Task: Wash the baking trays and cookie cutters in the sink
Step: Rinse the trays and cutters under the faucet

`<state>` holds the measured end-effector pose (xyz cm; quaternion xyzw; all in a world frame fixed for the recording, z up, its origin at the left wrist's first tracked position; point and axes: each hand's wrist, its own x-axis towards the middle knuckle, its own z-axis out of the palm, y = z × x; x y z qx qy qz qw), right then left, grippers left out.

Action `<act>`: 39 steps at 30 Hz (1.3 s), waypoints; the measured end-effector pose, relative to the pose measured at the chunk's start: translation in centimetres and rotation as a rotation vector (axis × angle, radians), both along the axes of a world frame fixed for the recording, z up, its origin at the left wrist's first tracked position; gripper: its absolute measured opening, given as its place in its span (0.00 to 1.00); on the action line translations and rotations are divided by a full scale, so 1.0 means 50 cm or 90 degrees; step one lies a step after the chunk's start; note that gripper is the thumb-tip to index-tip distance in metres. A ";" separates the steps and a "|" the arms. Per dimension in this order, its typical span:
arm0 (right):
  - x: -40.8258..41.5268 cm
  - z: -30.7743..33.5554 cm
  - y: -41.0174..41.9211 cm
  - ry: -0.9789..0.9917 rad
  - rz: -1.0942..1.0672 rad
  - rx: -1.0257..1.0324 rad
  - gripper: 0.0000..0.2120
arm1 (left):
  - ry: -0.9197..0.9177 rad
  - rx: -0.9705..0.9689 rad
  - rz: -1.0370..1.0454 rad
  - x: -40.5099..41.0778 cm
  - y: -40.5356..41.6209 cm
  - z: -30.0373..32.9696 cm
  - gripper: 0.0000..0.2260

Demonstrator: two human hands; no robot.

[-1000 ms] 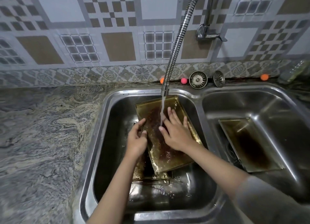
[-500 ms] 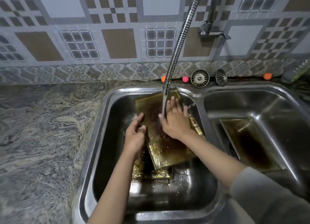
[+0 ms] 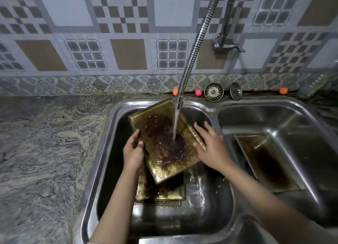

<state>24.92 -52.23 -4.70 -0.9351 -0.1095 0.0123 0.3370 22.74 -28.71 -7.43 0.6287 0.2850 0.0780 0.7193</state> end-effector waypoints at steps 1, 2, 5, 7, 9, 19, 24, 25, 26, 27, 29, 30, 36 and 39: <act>-0.001 0.004 0.003 0.074 -0.010 0.160 0.26 | 0.009 -0.018 0.000 -0.001 -0.007 0.000 0.20; -0.004 0.007 0.006 0.120 -0.025 0.288 0.24 | 0.015 -0.028 -0.006 -0.004 -0.016 0.000 0.20; -0.010 0.021 0.011 0.139 -0.103 0.429 0.19 | 0.056 -0.019 -0.044 -0.017 -0.043 -0.006 0.20; -0.016 0.031 0.016 0.131 -0.123 0.452 0.19 | 0.092 -0.002 -0.107 -0.023 -0.059 0.000 0.21; -0.025 0.037 0.029 0.119 -0.132 0.457 0.21 | 0.094 0.048 -0.181 -0.028 -0.072 0.016 0.23; -0.142 0.034 0.117 0.026 0.002 0.471 0.30 | -0.088 -0.092 -0.186 -0.033 -0.130 0.093 0.21; -0.149 0.018 0.113 0.001 0.111 0.393 0.23 | -0.092 -0.150 -0.020 -0.047 -0.114 0.098 0.19; -0.144 0.013 0.111 0.001 0.121 0.349 0.22 | -0.087 -0.183 -0.006 -0.049 -0.111 0.099 0.19; -0.133 0.007 0.109 0.003 0.118 0.289 0.22 | -0.081 -0.217 0.005 -0.049 -0.108 0.097 0.19; -0.116 0.000 0.103 0.012 0.106 0.216 0.23 | -0.078 -0.235 0.009 -0.050 -0.108 0.099 0.20; -0.063 -0.015 0.085 0.045 0.071 0.054 0.24 | -0.077 -0.247 0.007 -0.051 -0.107 0.093 0.20; -0.030 -0.019 0.075 0.064 0.049 -0.018 0.25 | -0.077 -0.250 -0.006 -0.053 -0.108 0.088 0.20; 0.104 0.018 0.109 0.050 -0.020 -0.161 0.29 | -0.084 -0.300 -0.099 -0.061 -0.132 0.073 0.21; 0.068 0.028 0.147 -0.007 0.146 -0.133 0.26 | -0.103 -0.321 -0.079 -0.051 -0.125 0.080 0.20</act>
